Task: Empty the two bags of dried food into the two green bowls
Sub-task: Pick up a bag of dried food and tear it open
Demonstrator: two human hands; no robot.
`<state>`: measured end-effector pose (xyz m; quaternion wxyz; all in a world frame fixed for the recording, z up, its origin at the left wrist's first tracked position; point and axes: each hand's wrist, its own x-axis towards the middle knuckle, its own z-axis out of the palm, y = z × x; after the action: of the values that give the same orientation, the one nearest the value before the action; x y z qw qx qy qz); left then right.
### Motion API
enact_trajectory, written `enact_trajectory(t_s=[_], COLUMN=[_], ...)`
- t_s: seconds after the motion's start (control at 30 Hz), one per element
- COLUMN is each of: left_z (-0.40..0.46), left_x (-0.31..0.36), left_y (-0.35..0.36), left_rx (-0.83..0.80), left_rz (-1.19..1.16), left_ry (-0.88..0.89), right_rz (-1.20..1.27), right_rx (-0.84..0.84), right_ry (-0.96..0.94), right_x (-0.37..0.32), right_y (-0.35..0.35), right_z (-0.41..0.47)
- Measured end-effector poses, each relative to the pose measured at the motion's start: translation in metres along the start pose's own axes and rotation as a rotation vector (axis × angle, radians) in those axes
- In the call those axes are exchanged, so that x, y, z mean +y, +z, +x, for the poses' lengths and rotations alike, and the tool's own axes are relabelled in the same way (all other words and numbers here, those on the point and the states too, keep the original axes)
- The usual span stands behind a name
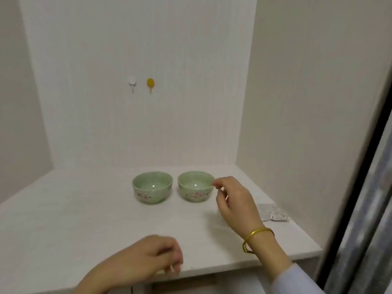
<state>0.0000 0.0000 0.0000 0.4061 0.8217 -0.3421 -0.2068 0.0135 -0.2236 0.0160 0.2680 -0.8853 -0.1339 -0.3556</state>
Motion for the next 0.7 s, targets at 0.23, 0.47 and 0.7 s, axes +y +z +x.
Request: enact_trajectory(t_s=[0.23, 0.47, 0.7], left_z=[0.084, 0.121, 0.129], left_x=[0.008, -0.008, -0.014], left_y=[-0.006, -0.002, -0.003], left_rx=[0.146, 0.210, 0.217], left_rz=[0.022, -0.021, -0.095], left_ry=[-0.019, -0.085, -0.080], right_rz=[-0.538, -0.720, -0.723], right_rx=[-0.608, -0.745, -0.834], right_ry=[0.111, 0.112, 0.151], right_x=[0.036, 0.039, 0.045], right_y=[0.015, 0.022, 0.021], right_z=[0.015, 0.009, 0.009])
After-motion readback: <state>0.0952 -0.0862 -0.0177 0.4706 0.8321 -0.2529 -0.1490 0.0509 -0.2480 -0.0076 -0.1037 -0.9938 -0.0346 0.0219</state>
